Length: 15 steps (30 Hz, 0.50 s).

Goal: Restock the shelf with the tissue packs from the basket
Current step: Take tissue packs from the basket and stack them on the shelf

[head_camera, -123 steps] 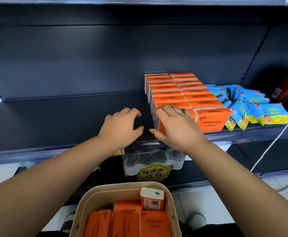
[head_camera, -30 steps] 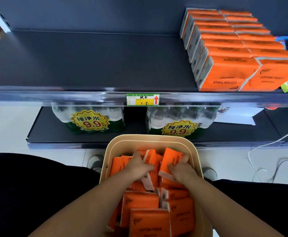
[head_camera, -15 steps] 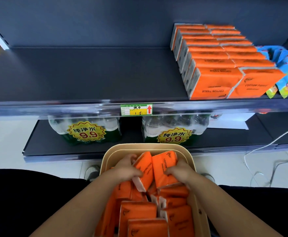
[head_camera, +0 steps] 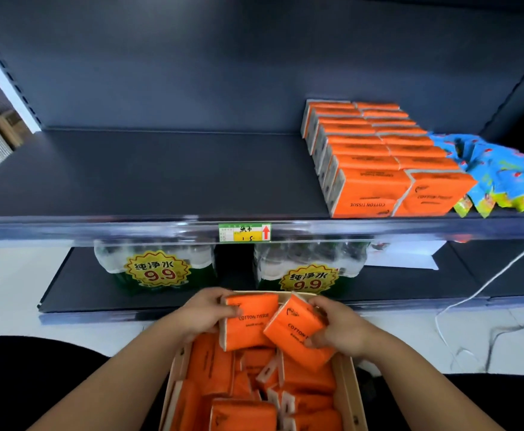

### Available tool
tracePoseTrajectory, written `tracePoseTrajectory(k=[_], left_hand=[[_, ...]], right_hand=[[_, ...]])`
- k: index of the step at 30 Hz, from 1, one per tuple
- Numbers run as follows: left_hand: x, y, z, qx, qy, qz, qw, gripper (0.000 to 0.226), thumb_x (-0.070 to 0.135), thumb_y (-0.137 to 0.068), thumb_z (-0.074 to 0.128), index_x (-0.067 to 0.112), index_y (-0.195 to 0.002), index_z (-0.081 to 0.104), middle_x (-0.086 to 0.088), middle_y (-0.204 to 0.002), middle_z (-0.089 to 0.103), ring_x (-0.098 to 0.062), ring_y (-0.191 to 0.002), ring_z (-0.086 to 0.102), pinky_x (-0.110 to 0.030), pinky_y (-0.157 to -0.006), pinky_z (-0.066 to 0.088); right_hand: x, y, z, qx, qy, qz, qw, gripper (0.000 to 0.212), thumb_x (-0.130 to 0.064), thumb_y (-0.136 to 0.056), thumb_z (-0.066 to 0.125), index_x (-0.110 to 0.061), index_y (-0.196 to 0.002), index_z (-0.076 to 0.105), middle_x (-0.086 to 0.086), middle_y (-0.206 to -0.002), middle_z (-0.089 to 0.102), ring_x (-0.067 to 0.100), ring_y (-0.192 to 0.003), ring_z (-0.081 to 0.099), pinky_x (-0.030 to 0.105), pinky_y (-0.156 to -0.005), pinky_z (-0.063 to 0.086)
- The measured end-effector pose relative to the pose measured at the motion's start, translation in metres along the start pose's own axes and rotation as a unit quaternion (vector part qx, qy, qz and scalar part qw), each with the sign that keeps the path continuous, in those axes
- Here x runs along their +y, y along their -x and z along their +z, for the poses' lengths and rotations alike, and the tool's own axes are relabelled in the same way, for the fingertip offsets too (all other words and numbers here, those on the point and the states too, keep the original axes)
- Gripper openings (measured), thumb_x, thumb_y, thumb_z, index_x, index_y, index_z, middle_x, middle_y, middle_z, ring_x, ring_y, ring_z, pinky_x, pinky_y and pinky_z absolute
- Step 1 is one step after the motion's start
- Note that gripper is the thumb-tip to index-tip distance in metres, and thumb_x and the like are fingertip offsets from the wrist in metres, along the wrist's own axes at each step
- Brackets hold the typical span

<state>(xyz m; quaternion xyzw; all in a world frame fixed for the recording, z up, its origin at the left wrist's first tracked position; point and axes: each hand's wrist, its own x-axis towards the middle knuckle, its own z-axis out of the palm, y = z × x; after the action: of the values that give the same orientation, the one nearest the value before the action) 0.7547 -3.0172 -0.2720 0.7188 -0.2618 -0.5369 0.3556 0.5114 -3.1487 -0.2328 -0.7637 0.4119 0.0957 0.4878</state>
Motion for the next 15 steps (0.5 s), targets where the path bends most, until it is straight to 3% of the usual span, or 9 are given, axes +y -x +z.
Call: tracePoseTrajectory(k=[4, 8, 11, 13, 15], left_hand=[[0.027, 0.013, -0.014, -0.041, -0.031, 0.045, 0.998, 0.035, 0.017, -0.085, 0.073, 0.022, -0.117, 0.059, -0.007, -0.116, 0.065, -0.021, -0.103, 0.067, -0.037, -0.085, 0.058], [0.057, 0.036, -0.024, -0.059, -0.105, 0.11, 0.987, 0.033, 0.024, -0.085, 0.073, 0.025, -0.116, 0.061, -0.003, -0.116, 0.063, -0.016, -0.107, 0.064, -0.033, -0.086, 0.057], [0.082, 0.053, -0.029, -0.079, -0.122, 0.145, 0.979, 0.034, 0.027, -0.084, 0.073, 0.025, -0.116, 0.06, -0.003, -0.117, 0.063, -0.018, -0.109, 0.064, -0.037, -0.088, 0.057], [0.099, 0.062, -0.031, -0.084, -0.116, 0.176, 0.974, 0.035, 0.023, -0.084, 0.073, 0.021, -0.117, 0.06, -0.007, -0.117, 0.063, -0.021, -0.107, 0.065, -0.041, -0.087, 0.058], [0.116, 0.07, -0.032, -0.065, -0.095, 0.2, 0.973, 0.035, 0.016, -0.086, 0.07, 0.016, -0.119, 0.057, -0.011, -0.117, 0.063, -0.023, -0.104, 0.067, -0.035, -0.08, 0.06]], right_hand=[[-0.013, 0.014, -0.009, 0.01, 0.029, -0.058, 0.998, 0.046, -0.01, -0.071, 0.081, -0.034, -0.103, 0.058, -0.006, -0.106, 0.063, 0.012, -0.097, 0.062, 0.036, -0.086, 0.055], [-0.035, 0.033, -0.024, 0.034, 0.054, -0.107, 0.992, 0.05, -0.016, -0.069, 0.084, -0.039, -0.105, 0.058, -0.01, -0.104, 0.062, 0.007, -0.092, 0.063, 0.027, -0.08, 0.055], [-0.05, 0.05, -0.034, 0.046, 0.077, -0.143, 0.986, 0.05, -0.016, -0.068, 0.084, -0.039, -0.103, 0.056, -0.008, -0.102, 0.062, 0.006, -0.084, 0.065, 0.026, -0.073, 0.055], [-0.057, 0.058, -0.039, 0.056, 0.089, -0.17, 0.98, 0.047, -0.013, -0.07, 0.083, -0.038, -0.101, 0.057, -0.01, -0.102, 0.063, 0.004, -0.084, 0.064, 0.022, -0.071, 0.053], [-0.065, 0.065, -0.046, 0.082, 0.102, -0.205, 0.97, 0.047, -0.011, -0.071, 0.081, -0.038, -0.102, 0.057, -0.017, -0.103, 0.062, 0.0, -0.09, 0.062, 0.014, -0.072, 0.047]])
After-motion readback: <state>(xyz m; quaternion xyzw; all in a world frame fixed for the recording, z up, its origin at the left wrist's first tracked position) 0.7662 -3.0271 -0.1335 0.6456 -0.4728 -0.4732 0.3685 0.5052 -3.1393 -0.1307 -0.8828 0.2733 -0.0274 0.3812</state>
